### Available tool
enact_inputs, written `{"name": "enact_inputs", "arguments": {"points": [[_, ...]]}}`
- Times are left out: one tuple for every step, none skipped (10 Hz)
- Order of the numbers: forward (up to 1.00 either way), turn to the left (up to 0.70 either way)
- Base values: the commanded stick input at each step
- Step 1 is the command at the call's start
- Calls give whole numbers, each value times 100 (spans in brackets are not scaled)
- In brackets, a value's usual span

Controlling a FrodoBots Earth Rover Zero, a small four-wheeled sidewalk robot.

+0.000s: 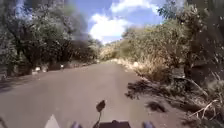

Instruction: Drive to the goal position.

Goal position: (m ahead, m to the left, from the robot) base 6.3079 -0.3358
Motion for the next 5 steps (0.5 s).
{"name": "enact_inputs", "arguments": {"points": [[70, -12], [70, -10], [70, -8], [70, -6], [70, -3]]}}
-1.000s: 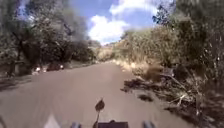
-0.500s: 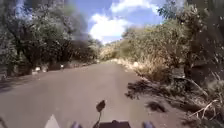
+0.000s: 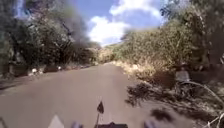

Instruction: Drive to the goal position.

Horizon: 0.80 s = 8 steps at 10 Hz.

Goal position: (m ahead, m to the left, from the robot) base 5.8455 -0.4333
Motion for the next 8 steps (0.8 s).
{"name": "enact_inputs", "arguments": {"points": [[70, -1], [70, 0], [70, 0], [70, 0], [70, 0], [70, 0], [70, -29], [70, -25]]}}
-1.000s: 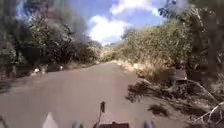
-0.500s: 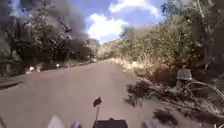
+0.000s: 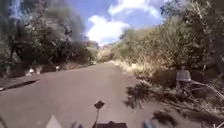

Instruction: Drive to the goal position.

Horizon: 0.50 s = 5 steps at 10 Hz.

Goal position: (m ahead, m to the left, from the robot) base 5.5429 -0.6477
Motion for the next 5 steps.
{"name": "enact_inputs", "arguments": {"points": [[70, -21], [70, -15], [70, -8], [70, 0], [70, 0]]}}
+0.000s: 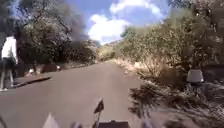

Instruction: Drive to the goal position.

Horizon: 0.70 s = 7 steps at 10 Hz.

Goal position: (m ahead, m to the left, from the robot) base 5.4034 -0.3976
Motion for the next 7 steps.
{"name": "enact_inputs", "arguments": {"points": [[70, 0], [70, 0], [70, 0], [70, 0], [70, -10], [70, -23], [70, -35]]}}
